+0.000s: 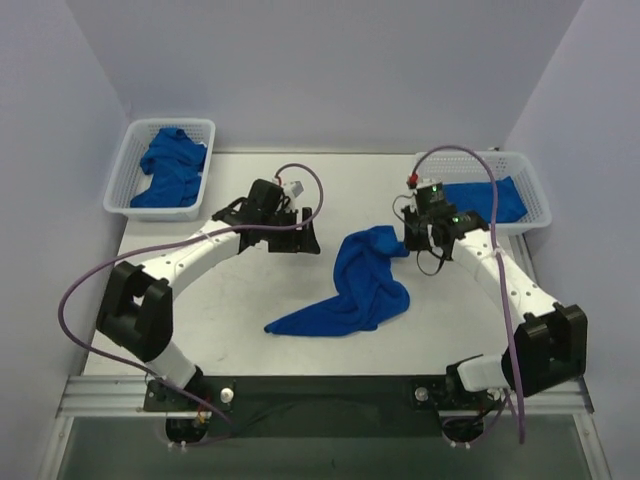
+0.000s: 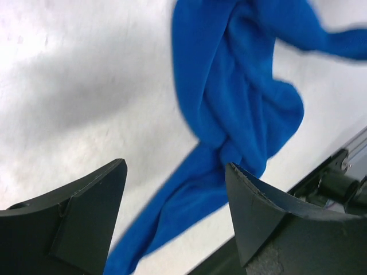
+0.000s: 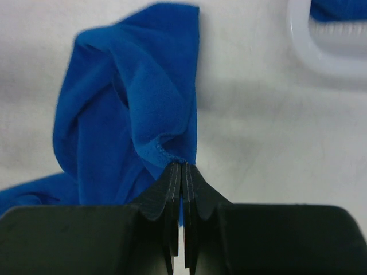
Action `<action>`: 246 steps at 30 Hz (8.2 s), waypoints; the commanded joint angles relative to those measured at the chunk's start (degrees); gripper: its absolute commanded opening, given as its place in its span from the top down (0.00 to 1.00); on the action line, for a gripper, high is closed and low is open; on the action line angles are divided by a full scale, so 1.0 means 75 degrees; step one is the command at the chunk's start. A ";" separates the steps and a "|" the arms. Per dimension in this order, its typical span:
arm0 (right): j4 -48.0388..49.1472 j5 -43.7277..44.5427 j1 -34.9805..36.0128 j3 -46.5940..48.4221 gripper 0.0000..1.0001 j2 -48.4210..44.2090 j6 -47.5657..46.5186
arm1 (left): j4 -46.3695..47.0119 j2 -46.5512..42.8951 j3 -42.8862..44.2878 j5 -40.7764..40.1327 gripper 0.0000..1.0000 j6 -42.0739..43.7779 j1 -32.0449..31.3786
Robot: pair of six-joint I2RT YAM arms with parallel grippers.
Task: Fold and stack the towels
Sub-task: Flatten out the crumpled towel
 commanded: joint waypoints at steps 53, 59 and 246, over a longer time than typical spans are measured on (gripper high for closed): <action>0.0603 -0.0721 -0.0035 -0.1315 1.00 0.0919 0.0988 | -0.1275 -0.0916 0.0268 -0.1718 0.34 0.0820 -0.2994; 0.0532 -0.0555 -0.0550 -0.2029 1.00 0.0614 0.1456 | -0.0373 -0.1186 -0.0211 -0.1566 0.21 -0.0151 -0.1227; 0.0896 -0.0744 0.0234 -0.2183 1.00 0.0426 0.1445 | 0.5266 0.2577 -0.1208 0.1458 0.94 -0.3388 0.0908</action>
